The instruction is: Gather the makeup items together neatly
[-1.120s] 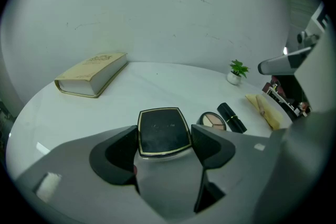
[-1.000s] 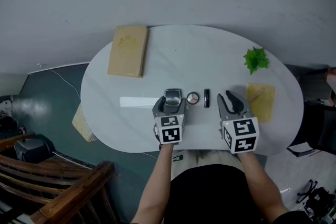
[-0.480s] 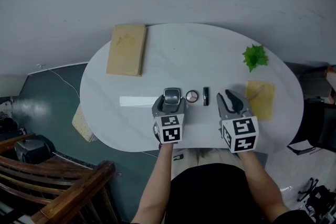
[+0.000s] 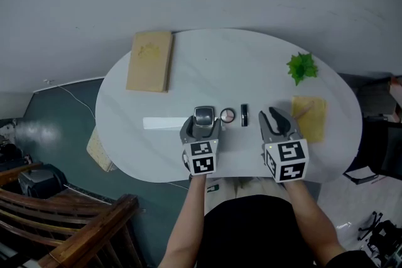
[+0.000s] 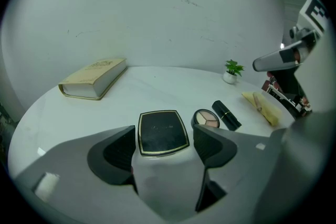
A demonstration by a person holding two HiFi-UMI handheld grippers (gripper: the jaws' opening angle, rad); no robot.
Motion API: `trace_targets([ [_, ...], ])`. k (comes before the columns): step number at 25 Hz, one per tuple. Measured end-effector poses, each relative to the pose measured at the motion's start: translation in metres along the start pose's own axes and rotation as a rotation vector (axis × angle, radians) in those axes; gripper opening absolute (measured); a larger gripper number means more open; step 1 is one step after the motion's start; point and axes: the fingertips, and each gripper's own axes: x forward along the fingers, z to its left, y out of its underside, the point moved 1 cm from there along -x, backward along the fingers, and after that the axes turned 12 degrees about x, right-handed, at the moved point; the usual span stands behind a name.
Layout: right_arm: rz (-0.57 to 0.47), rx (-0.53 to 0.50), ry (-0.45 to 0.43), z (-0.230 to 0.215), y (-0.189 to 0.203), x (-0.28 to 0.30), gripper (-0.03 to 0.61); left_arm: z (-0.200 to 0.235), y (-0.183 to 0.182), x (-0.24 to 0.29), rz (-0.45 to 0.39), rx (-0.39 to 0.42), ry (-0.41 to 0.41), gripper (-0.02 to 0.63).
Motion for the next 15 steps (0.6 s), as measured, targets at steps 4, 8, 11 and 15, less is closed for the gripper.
trace_targets([
  [4, -0.006, 0.004, 0.003, -0.002, 0.0, -0.002, 0.112, 0.001, -0.003, -0.007, -0.012, 0.005, -0.002, 0.342],
  [8, -0.004, 0.005, 0.009, -0.005, 0.005, -0.007, 0.112, 0.0, -0.014, -0.021, -0.039, 0.017, 0.0, 0.331],
  [11, 0.005, 0.017, 0.027, -0.014, 0.013, -0.012, 0.112, -0.009, -0.026, -0.03, -0.072, 0.037, 0.016, 0.321],
  [15, 0.007, 0.048, 0.068, -0.033, 0.02, -0.017, 0.112, -0.019, -0.044, -0.042, -0.11, 0.065, 0.045, 0.304],
])
